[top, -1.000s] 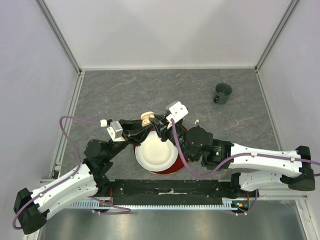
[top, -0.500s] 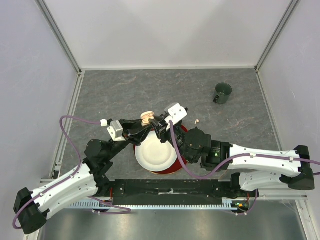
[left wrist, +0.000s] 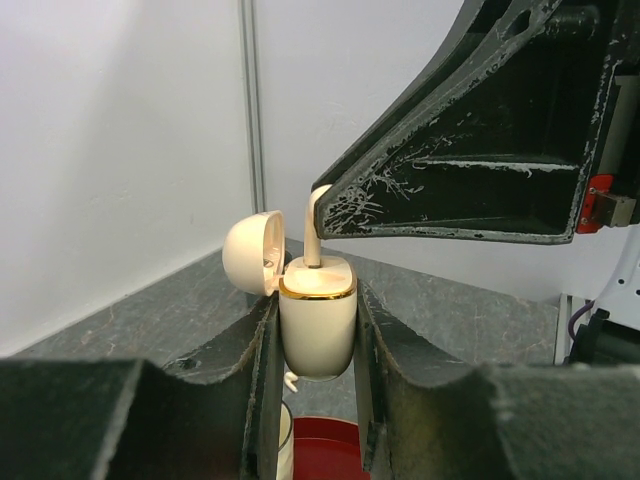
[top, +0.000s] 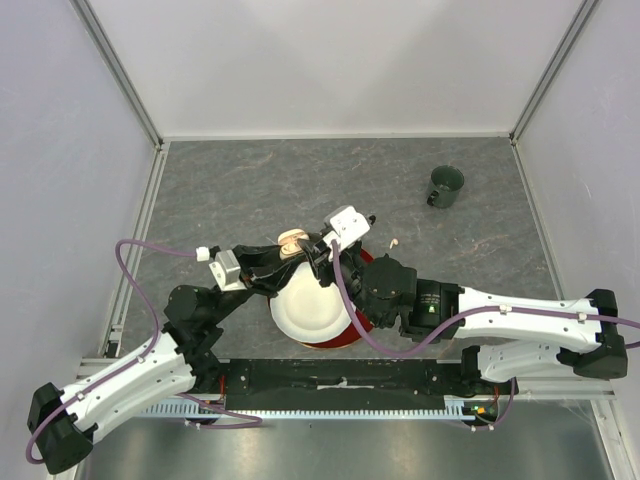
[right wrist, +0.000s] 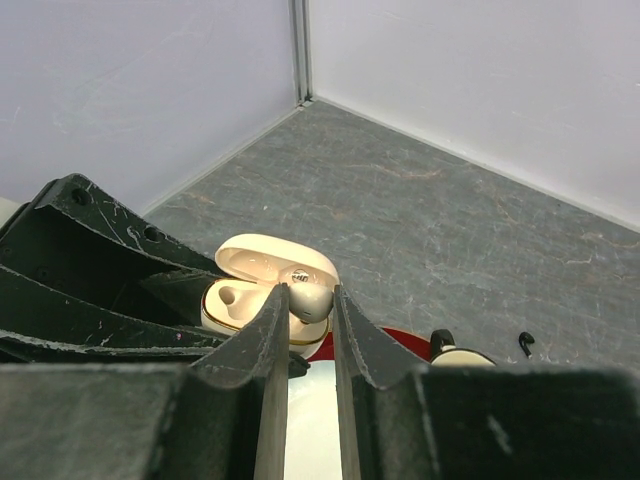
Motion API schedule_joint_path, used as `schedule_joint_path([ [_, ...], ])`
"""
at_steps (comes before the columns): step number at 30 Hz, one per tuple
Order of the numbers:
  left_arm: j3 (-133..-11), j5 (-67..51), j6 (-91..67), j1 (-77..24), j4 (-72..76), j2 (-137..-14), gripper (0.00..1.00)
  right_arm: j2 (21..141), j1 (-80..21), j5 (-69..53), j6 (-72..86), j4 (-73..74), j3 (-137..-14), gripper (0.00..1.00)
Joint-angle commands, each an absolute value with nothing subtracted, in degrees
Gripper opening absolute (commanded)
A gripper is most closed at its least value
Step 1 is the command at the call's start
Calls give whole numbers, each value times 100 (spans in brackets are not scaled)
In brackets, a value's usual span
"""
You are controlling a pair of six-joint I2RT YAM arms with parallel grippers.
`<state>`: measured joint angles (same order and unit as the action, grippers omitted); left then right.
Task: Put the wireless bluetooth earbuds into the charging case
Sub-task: Place the earbud in the charging case.
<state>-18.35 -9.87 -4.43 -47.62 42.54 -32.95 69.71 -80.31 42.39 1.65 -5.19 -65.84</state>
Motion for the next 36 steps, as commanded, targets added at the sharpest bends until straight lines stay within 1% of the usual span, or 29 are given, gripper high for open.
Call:
schedule_joint_path([
  [1, -1907, -1213, -185, -4755, 4641, -3225, 2, 6943, -8007, 4395, 149, -264, -6855, 0],
  [8, -1925, -1213, -158, -4755, 4649, -3243, 2, 7005, -8007, 4096, 237, -18, -6952, 0],
  [17, -1925, -1169, -114, -4755, 4807, -3269, 2, 7225, -7998, 4025, 448, 668, -7137, 0],
  [20, -1925, -1151, -114, -4755, 4851, -3296, 2, 7225, -8007, 3964, 649, 738, -7172, 9],
  [21, -1925, -1151, -114, -4755, 4852, -3296, 2, 7233, -8007, 3946, 685, 764, -7207, 22],
  [22, -1925, -1151, -114, -4764, 4860, -3305, 2, 7233, -8007, 3946, 746, 791, -7233, 26],
  [26, -1925, -1134, -132, -4764, 4869, -3296, 2, 7207, -7998, 3964, 887, 870, -7304, 34],
  [29, -1934, -1116, -141, -4755, 4878, -3278, 2, 7137, -7989, 3946, 1010, 888, -7321, 42],
  [30, -1925, -1108, -141, -4755, 4869, -3278, 2, 7111, -7989, 3946, 1063, 879, -7330, 47],
  [33, -1925, -1099, -149, -4764, 4869, -3278, 2, 7049, -7937, 3894, 1212, 870, -7347, 52],
  [35, -1925, -1107, -158, -4755, 4878, -3278, 2, 7005, -7867, 3763, 1292, 853, -7365, 52],
  [36, -1925, -1116, -167, -4764, 4869, -3287, 2, 7014, -7831, 3710, 1396, 844, -7383, 54],
])
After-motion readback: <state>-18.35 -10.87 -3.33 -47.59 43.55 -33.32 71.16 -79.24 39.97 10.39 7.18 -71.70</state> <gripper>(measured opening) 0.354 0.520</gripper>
